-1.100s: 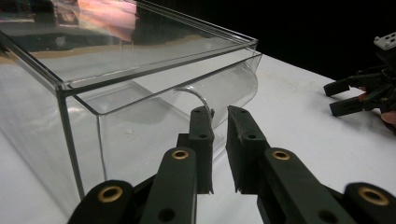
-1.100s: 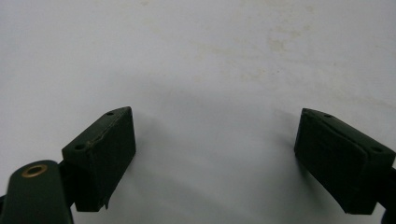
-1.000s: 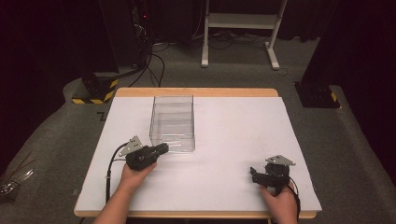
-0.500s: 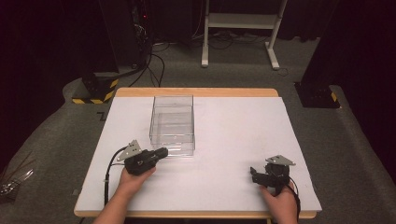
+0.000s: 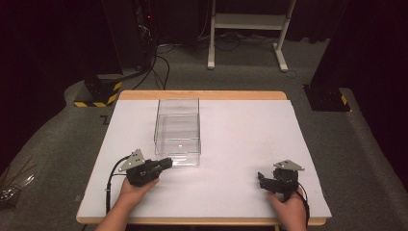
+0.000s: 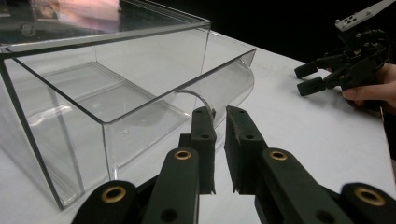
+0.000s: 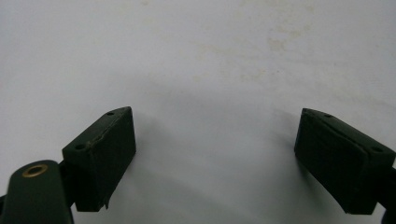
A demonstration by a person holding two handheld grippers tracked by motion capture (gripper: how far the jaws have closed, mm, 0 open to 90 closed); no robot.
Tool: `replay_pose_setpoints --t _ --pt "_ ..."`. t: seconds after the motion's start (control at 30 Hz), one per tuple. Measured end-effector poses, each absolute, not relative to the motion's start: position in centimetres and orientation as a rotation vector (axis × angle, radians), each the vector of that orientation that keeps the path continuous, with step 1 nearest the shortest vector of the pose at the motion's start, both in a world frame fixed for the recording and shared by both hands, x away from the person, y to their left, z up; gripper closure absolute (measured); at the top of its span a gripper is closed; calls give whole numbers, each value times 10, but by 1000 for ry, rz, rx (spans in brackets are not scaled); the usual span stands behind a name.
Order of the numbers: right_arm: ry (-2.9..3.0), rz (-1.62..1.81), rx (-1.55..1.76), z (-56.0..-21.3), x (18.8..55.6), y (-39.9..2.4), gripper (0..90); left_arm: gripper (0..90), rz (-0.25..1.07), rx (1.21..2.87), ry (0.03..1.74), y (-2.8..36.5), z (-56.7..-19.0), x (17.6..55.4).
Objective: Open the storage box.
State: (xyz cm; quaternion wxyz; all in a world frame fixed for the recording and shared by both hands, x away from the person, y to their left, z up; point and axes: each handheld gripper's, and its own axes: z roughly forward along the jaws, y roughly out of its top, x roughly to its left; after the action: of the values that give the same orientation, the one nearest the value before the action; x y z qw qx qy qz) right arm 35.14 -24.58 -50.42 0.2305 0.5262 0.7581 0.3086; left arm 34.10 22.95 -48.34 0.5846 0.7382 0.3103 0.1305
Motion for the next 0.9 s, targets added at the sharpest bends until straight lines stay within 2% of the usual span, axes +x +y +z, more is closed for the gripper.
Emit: replay_pose_setpoints --t 0.9 --pt "2085 848 1447 -504 351 -246 127 840 276 1774 652 221 -485 286"
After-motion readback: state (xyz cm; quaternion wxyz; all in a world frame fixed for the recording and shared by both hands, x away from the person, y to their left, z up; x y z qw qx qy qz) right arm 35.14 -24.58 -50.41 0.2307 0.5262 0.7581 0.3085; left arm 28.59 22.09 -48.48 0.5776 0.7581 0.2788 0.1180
